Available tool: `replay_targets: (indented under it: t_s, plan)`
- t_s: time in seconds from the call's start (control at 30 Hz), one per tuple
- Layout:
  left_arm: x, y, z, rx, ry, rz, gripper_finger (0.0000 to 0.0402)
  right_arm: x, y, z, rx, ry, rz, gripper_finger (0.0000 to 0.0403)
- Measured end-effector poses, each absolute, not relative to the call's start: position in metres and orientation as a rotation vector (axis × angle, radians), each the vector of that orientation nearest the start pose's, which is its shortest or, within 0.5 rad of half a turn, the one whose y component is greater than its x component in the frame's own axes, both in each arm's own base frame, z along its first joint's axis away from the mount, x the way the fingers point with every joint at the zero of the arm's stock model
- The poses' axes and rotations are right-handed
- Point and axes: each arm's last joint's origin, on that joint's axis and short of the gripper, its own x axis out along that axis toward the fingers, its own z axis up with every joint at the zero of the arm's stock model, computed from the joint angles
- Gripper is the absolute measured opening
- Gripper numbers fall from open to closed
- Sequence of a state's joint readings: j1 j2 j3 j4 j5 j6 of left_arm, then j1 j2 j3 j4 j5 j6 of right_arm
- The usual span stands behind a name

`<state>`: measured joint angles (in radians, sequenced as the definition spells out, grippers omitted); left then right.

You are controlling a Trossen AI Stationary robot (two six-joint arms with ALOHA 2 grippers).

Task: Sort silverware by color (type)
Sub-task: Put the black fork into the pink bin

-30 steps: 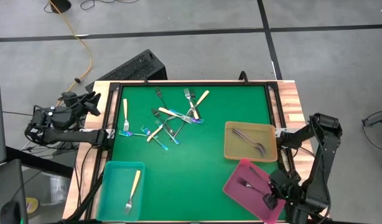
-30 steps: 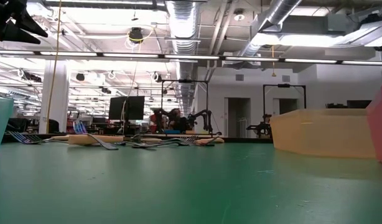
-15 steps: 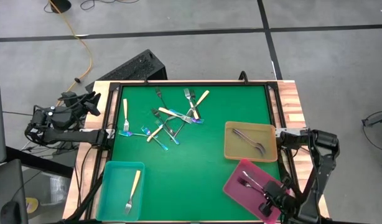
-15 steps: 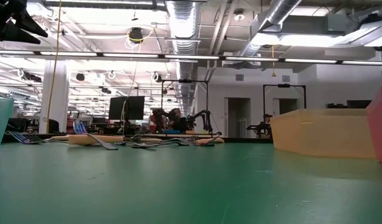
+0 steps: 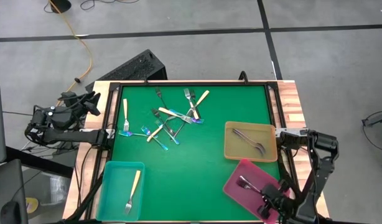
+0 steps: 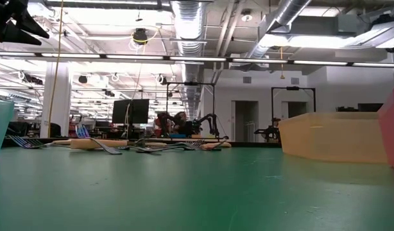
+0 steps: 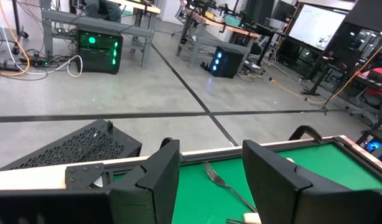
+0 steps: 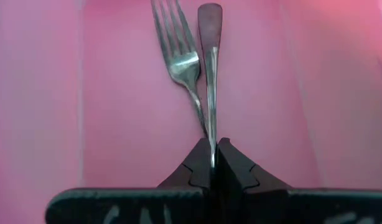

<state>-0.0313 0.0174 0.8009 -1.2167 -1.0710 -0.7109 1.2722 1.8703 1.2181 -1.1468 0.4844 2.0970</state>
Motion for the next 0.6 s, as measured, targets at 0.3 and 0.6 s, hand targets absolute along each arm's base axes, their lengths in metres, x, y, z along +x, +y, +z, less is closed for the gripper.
replay_targets:
  t_s: [0.3,0.6]
  plan:
    - [-0.038,0.027,0.289,-0.400,0.005,1.102,0.0158,0.114,0.286,0.164,0.433,0.982,-0.708,0.0048]
    - [-0.038,0.027,0.289,-0.398,0.002,1.108,0.0158,0.116,0.286,0.163,0.450,1.007,-0.716,0.0058]
